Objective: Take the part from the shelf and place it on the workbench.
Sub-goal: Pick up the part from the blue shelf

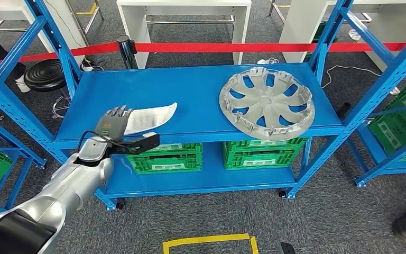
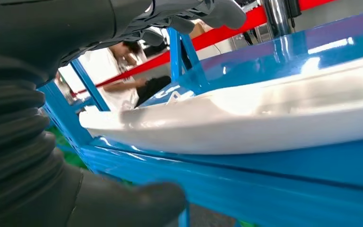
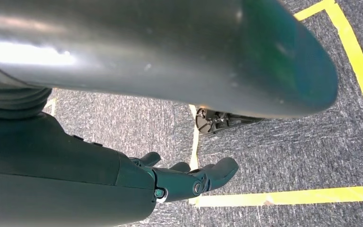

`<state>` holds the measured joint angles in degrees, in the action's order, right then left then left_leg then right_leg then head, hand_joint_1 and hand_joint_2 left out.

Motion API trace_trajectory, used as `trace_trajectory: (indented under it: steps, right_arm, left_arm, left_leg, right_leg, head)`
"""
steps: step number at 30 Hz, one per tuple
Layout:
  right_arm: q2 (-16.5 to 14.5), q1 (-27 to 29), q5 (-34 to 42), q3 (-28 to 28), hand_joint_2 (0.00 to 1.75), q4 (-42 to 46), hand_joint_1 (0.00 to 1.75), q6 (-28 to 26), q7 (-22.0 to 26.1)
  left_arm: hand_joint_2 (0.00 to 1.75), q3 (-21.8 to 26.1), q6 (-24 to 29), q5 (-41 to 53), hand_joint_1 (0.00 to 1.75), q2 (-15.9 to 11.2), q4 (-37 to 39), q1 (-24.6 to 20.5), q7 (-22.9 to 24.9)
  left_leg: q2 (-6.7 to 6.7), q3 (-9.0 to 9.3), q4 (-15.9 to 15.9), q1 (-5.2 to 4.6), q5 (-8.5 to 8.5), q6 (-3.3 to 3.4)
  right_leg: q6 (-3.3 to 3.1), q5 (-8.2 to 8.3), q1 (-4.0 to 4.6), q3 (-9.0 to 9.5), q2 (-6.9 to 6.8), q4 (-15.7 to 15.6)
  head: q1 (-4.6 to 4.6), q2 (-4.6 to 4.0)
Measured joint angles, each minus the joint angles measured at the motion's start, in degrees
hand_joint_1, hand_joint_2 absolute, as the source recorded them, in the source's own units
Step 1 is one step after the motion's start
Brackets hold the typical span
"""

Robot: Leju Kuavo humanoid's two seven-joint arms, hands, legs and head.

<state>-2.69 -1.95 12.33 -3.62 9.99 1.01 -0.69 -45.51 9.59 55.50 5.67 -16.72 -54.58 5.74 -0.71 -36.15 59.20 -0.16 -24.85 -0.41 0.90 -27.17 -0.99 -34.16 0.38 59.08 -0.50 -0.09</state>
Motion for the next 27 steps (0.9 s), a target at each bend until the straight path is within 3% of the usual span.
trace_trajectory:
  steps: [27]
  right_arm:
    - [-0.01, -0.02, -0.45, 0.01, 0.00, 0.00, 0.00, 0.45, 0.18]
  left_arm:
    - [1.75, -1.71, 0.41, 1.41, 1.75, -0.58, 0.87, 0.81, -1.34]
  left_leg:
    - [0.02, 0.11, -0.01, 0.00, 0.00, -0.01]
  right_leg:
    - [0.00, 0.00, 0.01, 0.06, 0.00, 0.02]
  head:
    - [0.00, 0.00]
